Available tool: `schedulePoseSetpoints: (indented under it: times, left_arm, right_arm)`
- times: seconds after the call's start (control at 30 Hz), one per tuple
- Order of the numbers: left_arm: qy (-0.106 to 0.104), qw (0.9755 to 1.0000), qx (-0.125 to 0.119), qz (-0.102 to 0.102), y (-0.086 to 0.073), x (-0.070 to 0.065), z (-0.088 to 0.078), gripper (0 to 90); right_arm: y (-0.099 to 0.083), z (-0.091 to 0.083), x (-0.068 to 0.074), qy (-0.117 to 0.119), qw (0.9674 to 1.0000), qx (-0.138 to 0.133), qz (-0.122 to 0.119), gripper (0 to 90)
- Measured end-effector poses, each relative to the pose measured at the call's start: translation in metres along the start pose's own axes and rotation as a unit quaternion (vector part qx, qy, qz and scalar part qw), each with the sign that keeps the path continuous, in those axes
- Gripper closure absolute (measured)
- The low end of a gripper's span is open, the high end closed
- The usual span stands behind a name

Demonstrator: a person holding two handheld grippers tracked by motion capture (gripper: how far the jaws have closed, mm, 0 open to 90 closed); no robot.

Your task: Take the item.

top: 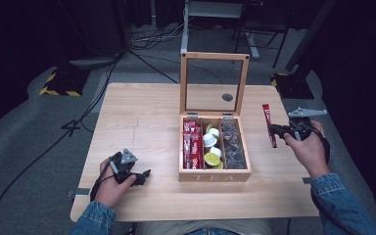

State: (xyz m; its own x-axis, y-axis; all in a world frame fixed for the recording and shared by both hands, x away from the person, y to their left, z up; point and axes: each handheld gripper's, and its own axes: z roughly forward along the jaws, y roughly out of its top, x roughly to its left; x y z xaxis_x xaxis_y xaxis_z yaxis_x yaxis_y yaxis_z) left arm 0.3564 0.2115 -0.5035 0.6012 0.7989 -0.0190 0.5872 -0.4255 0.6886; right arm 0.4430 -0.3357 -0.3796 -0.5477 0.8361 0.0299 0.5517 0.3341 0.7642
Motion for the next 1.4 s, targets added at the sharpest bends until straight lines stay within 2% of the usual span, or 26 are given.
schedulePoseSetpoints:
  times: [0.1, 0.33, 0.5, 0.7, 0.93, 1.23, 1.3, 1.4]
  left_arm:
    - [-0.006, 1.0000, 0.003, 0.003, 0.001, 0.000, 0.001, 11.8]
    - [-0.004, 0.9999, 0.010, 0.005, 0.003, 0.002, 0.004, 5.0]
    - [-0.002, 0.9999, 0.014, 0.003, 0.005, 0.003, 0.006, 2.3]
    - [-0.003, 0.9999, 0.015, 0.002, 0.005, 0.003, 0.007, 0.3]
    - [-0.001, 0.9999, 0.016, 0.001, 0.006, 0.004, 0.008, 0.3]
    - [-0.001, 0.9998, 0.018, 0.000, 0.006, 0.004, 0.008, 0.2]
    - [-0.001, 0.9998, 0.018, 0.001, 0.006, 0.004, 0.008, 0.2]
    - [-0.001, 0.9998, 0.018, 0.001, 0.007, 0.004, 0.008, 0.2]
  right_arm:
    - [-0.009, 0.002, -0.005, -0.008, 0.9999, 0.005, 0.006, 84.1]
    - [-0.028, 0.007, -0.012, -0.015, 0.9995, 0.020, 0.019, 84.1]
    - [-0.047, 0.015, -0.019, -0.021, 0.9985, 0.039, 0.033, 84.0]
    - [-0.062, 0.021, -0.026, -0.026, 0.9970, 0.058, 0.044, 84.0]
    - [-0.070, 0.026, -0.028, -0.032, 0.9952, 0.079, 0.048, 84.0]
    - [-0.078, 0.031, -0.030, -0.044, 0.9912, 0.110, 0.059, 83.8]
    - [-0.079, 0.032, -0.030, -0.048, 0.9889, 0.120, 0.073, 83.7]
    - [-0.081, 0.033, -0.030, -0.050, 0.9879, 0.123, 0.081, 83.2]
